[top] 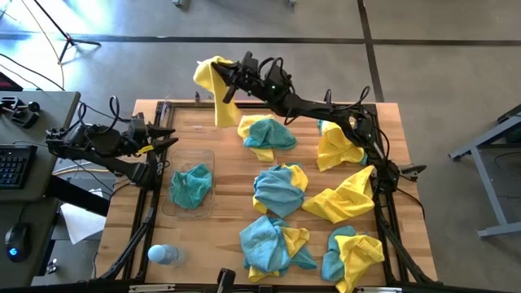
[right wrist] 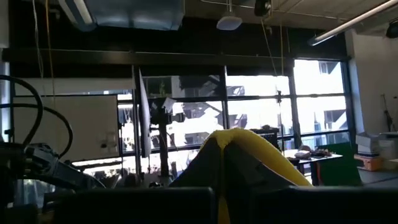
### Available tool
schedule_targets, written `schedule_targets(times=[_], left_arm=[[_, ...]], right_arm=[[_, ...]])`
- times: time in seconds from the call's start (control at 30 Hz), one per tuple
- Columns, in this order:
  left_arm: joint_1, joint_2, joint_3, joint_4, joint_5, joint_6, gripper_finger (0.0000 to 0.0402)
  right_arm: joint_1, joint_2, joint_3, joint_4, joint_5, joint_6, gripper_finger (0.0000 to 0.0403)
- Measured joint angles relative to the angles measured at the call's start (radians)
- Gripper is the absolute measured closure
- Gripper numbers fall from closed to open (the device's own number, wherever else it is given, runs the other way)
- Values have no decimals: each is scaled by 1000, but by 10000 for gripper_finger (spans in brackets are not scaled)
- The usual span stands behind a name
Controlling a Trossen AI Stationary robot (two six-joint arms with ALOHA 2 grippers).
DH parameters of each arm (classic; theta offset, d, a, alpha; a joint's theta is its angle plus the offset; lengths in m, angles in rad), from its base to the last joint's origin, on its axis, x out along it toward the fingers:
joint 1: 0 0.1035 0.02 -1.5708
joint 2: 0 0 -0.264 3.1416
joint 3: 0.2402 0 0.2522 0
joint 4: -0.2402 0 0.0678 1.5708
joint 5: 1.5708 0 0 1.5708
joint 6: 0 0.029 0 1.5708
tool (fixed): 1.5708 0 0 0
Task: Sort microfiber towel by color & place in baskets
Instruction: Put the yellow microfiber cloth into the top transparent bin
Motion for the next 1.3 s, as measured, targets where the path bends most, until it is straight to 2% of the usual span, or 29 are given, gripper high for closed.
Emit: schedule_targets(times=[0.2,0.57,0.77,0.97,1.13,1.2,1.3], left_arm=[[0,0,0,0,0,0,259],[0,0,0,0,0,-1,259],[0,10,0,0,-9,0,259],[0,64,1,3,-18,37,259],[0,140,34,27,2,90,259],[0,169,62,27,28,117,259],[12,211,103,30,83,142,259]], right_arm=[[16,0,0,-136,-24,-61,403],[18,0,0,-592,-12,-49,403],[19,-12,0,-650,-30,-49,403],[11,-136,0,-799,-24,-41,403],[17,-267,0,-1064,-39,-59,403],[40,-320,-10,-1150,-7,-59,403],[93,-411,-67,-1250,108,-38,403]])
